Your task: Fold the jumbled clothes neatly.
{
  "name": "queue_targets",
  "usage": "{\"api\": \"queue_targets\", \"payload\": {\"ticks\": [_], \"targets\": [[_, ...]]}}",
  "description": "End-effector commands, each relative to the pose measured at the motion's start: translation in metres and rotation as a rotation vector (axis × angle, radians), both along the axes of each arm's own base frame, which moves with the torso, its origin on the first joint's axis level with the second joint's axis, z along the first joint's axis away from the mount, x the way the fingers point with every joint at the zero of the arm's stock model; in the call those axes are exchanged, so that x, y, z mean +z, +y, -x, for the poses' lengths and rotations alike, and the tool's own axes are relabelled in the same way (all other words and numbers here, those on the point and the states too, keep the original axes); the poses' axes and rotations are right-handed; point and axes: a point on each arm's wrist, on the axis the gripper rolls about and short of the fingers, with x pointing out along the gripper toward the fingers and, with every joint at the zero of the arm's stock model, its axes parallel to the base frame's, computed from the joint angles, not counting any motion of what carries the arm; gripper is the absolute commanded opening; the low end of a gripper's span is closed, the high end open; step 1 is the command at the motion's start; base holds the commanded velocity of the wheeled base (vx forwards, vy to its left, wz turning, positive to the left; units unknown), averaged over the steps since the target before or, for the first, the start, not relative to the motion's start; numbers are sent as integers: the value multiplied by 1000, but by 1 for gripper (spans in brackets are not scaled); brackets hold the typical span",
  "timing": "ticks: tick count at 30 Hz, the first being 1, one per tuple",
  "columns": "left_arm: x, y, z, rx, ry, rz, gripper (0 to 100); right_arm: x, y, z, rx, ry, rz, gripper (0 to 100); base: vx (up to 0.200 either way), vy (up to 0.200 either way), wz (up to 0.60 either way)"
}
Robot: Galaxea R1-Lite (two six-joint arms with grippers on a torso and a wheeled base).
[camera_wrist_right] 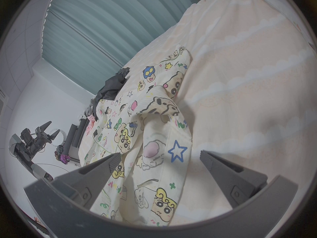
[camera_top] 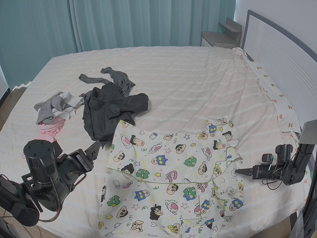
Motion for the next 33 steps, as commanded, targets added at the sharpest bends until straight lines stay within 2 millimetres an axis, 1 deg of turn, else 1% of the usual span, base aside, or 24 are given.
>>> {"api": "queue_targets", "payload": {"ticks": [1,13,17,20,21,24,27,33], "targets": [[-2,-1,-1,0,8,-4,100,-5,-2,1,-4,18,-6,100,0,0,0],[-3,-1,-2,2,10,-5,100,-14,7,-5,29,32,-14,100,0,0,0],[-3,-1,-2,1,12,-5,100,-15,14,-8,22,55,-49,100,0,0,0],[-3,-1,-2,2,10,-5,100,-16,14,-10,4,69,-70,100,0,0,0],[-3,-1,-2,2,10,-4,100,-16,13,-10,-2,72,-73,0,0,0,0],[-3,-1,-2,4,12,-5,100,-15,11,-10,-13,70,-79,0,0,0,0],[-4,-1,-3,2,16,-7,100,-13,5,-8,-37,71,-87,0,0,0,0],[-4,-2,-3,2,17,-8,100,-14,-12,-4,-108,69,-104,0,0,0,0]]}}
